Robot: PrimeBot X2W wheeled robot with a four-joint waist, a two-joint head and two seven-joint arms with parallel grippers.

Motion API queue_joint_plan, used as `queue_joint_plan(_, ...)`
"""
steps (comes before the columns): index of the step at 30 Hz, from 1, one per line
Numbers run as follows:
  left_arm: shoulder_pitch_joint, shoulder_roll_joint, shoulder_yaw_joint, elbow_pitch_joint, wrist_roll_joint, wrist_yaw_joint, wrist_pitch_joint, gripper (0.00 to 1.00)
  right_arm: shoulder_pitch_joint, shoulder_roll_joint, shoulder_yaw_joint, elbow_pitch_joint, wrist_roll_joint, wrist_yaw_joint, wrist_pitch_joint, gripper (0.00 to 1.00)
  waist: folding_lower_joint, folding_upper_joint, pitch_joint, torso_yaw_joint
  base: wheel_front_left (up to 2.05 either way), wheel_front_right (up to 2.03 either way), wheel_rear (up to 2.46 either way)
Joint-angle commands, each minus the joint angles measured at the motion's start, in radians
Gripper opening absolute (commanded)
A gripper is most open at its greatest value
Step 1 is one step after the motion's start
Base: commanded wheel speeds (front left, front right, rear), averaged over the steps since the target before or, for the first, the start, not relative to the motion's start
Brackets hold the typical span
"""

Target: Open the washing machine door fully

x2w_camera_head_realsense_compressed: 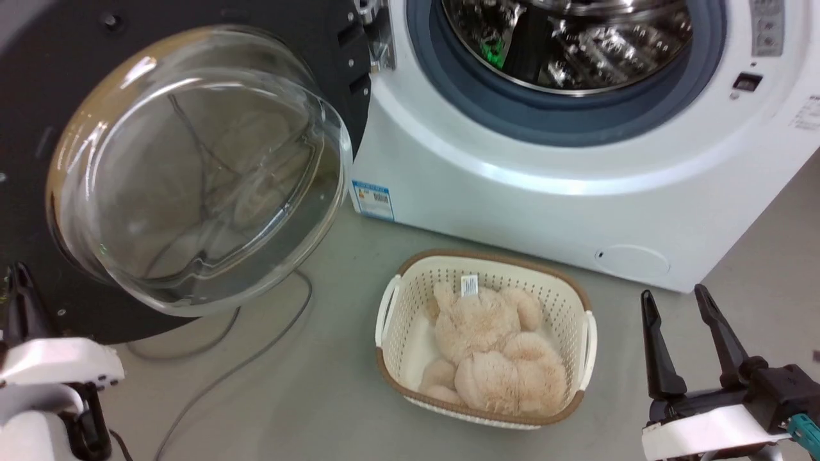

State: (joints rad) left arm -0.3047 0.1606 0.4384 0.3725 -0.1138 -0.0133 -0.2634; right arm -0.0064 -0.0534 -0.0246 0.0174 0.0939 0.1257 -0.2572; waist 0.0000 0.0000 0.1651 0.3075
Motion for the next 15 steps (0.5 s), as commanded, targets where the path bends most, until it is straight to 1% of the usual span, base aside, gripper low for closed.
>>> queue_joint_plan(1, 0.019, -0.008, 0.000, -0.011, 0.009, -0.006, 0.002, 0.00, 0.012, 0.003, 0.000, -0.001, 0.006, 0.005, -0.005, 1.00, 0.0000, 0.0000, -0.019, -0.003, 0.00, 0.00, 0.00)
queue_joint_plan(8, 0.094, -0.038, -0.028, -0.113, 0.048, -0.034, 0.002, 0.00, 0.036, 0.003, -0.015, -0.011, 0.023, 0.005, -0.005, 1.00, 0.0000, 0.0000, -0.077, -0.022, 0.00, 0.00, 0.00)
queue_joint_plan(15, 0.175, -0.071, -0.080, -0.223, 0.069, -0.058, 0.002, 0.00, 0.064, 0.003, -0.031, -0.015, 0.035, 0.005, -0.005, 1.00, 0.0000, 0.0000, -0.123, -0.051, 0.00, 0.00, 0.00)
